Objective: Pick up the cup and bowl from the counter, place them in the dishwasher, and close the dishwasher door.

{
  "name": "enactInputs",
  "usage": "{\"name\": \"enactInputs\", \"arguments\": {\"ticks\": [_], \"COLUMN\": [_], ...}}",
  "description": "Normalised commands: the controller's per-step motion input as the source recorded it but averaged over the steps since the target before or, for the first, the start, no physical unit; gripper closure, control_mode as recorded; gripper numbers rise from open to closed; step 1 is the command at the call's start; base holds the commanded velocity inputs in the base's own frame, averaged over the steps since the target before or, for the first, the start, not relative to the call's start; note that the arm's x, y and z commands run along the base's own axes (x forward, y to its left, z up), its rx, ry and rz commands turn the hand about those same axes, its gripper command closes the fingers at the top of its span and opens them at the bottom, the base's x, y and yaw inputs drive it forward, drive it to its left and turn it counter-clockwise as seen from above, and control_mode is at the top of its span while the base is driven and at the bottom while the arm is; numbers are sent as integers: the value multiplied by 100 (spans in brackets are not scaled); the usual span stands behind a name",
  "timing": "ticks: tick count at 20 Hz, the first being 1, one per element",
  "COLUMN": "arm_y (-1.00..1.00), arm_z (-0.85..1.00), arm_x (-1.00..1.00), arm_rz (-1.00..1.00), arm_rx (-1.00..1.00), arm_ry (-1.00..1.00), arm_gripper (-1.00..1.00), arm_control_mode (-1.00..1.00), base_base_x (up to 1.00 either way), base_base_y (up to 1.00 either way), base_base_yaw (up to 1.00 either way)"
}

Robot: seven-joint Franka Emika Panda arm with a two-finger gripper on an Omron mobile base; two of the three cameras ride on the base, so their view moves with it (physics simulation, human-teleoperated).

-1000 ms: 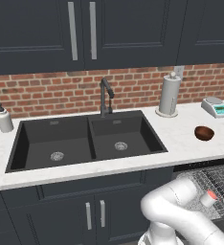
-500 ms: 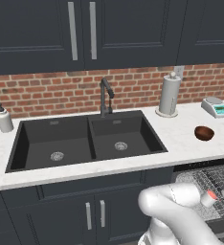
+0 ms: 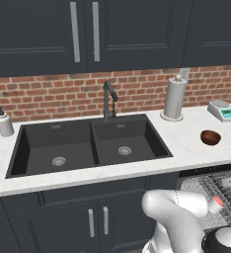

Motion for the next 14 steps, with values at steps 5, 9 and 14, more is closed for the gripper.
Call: {"name": "enactInputs", "arguments": {"ticks": [5, 9, 14], "arm_y": [10, 14, 0], "arm_z": [66, 31, 55], "arm_x": [33, 65, 60], "arm_rz": [0, 0, 3], "arm_rx": [0, 0, 0], "arm_ry": [3, 0, 6], "arm_gripper": [-100, -100, -100], "arm_control_mode": [-100, -100, -100], "base_base_x": [0, 0, 0], "base_base_y": [0, 0, 0], "base_base_yaw": [0, 0, 0]}}
